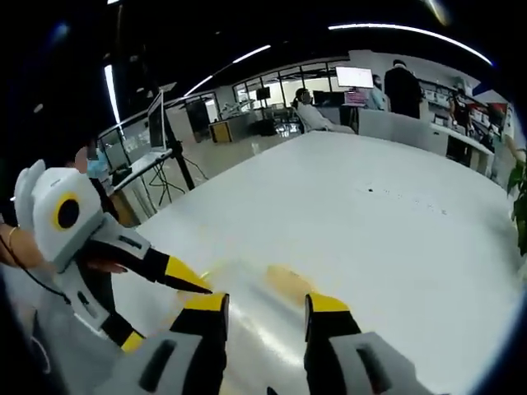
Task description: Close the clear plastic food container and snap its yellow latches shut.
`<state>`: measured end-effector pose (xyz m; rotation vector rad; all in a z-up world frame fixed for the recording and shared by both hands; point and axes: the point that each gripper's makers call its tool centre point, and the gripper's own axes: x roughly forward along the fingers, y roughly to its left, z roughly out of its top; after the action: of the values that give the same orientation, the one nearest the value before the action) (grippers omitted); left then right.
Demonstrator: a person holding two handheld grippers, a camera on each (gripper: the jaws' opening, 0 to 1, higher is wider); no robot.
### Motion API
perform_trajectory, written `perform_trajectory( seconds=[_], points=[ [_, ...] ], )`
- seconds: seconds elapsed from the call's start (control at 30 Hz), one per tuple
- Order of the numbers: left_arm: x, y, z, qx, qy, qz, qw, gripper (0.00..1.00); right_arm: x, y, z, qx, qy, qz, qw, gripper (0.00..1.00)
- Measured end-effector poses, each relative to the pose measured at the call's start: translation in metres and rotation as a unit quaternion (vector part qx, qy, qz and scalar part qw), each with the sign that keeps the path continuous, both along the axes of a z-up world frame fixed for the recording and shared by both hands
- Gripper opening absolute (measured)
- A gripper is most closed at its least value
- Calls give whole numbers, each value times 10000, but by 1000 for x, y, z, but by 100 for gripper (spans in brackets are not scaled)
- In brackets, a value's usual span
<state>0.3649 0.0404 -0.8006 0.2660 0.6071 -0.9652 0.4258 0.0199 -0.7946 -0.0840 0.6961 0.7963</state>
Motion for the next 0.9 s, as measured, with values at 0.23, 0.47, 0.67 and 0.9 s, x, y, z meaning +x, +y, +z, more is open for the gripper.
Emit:
perform_trajectory(
  seconds=[0.23, 0.47, 0.67, 0.9],
  points=[
    [-6, -5, -3, 199, -200, -335, 9990, 47, 6, 2, -3, 41, 202, 239, 9995, 37],
    [-11, -10, -11, 719, -627, -835, 9919, 50, 6, 8, -9, -265, 396, 944, 9944, 38],
    [-8, -15, -14, 961, -903, -1005, 9861, 49, 2, 8, -18, -509, 737, 1529, 9842, 40],
    [-5, -18, -16, 1180, -1173, -1239, 9783, 46, -2, 7, -27, -732, 974, 2072, 9707, 41]
  ],
)
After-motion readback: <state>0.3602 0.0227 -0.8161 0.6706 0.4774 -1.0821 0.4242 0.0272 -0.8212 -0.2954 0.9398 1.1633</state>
